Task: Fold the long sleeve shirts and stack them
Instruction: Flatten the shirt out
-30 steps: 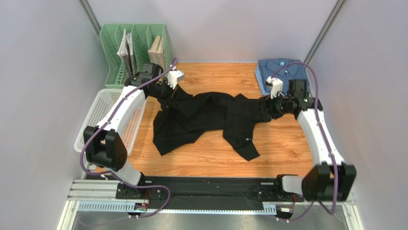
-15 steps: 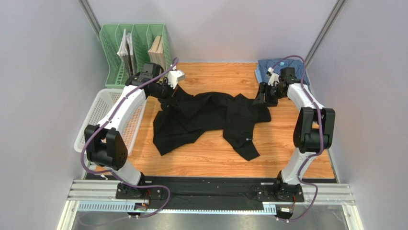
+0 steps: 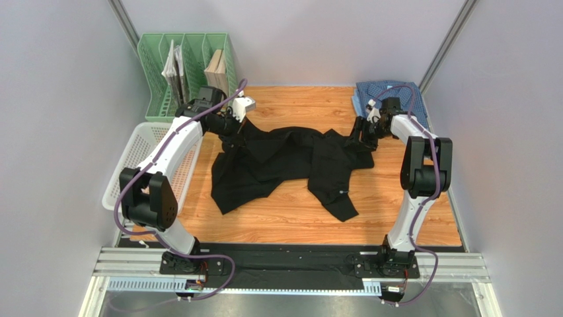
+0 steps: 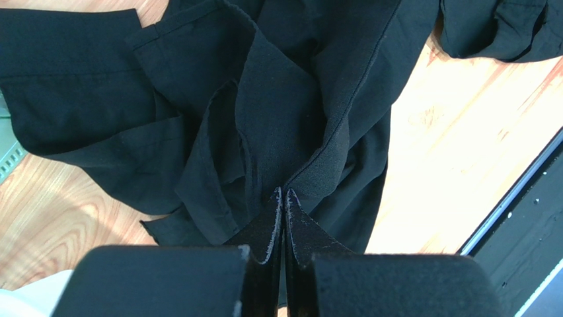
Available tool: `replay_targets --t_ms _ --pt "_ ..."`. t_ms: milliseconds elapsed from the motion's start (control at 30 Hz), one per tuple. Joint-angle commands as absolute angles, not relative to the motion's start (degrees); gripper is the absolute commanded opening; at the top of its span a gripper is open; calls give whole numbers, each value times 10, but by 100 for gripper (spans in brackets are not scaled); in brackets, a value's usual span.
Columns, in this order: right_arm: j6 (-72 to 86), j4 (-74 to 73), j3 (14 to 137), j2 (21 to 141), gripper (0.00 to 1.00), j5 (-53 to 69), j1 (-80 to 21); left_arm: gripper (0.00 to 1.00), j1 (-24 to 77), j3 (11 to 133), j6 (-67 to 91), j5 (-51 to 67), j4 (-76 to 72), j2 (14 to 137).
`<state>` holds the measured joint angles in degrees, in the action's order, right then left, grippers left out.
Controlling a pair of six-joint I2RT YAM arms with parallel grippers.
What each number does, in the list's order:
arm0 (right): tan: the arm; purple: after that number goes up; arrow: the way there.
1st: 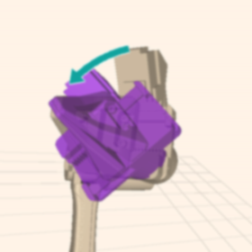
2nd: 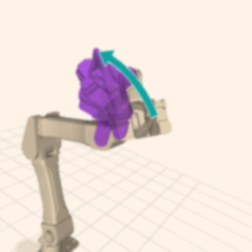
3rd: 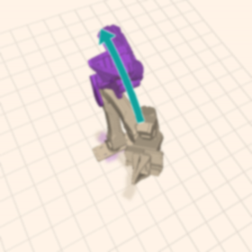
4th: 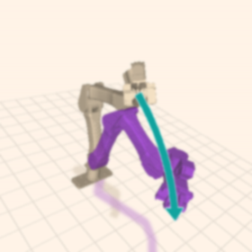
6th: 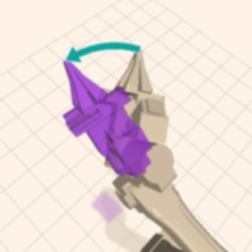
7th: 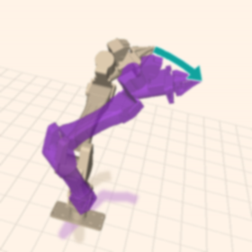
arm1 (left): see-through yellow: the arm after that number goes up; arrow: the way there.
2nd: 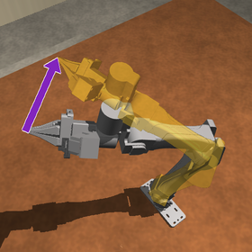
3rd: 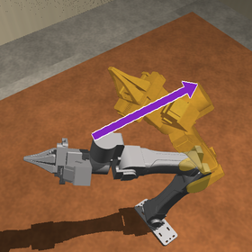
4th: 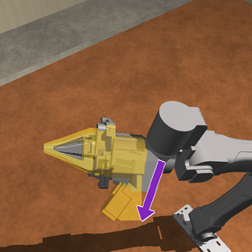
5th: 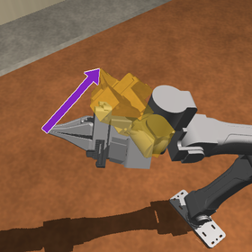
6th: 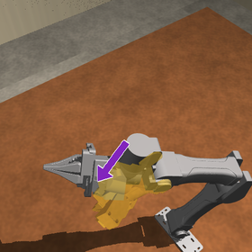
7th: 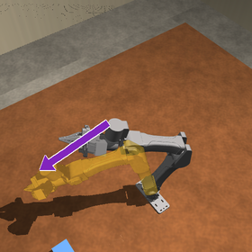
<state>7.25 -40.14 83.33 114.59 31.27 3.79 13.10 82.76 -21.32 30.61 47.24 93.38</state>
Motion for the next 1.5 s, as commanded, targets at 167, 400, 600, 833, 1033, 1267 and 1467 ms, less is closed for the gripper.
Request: replay_targets --t_ms 167,400,600,833,1033,1267,1467 --pt "141 -287 848 1128 17 432 42 0 110 852 -190 344 453 946" --pt "146 -273 883 972 0 445 77 0 91 942 -183 345 482 923" --pt "137 -251 919 814 0 402 97 0 91 1050 -189 267 490 877" --pt "138 -235 970 658 0 316 107 0 91 1117 -180 242 454 775" --pt "125 -245 1019 537 0 213 108 0 91 1086 -160 259 397 647" --pt "88 -280 1169 483 0 84 107 0 91 1071 -101 293 367 534" --pt "56 -264 1218 512 0 62 107 0 92 1114 -69 293 371 541"
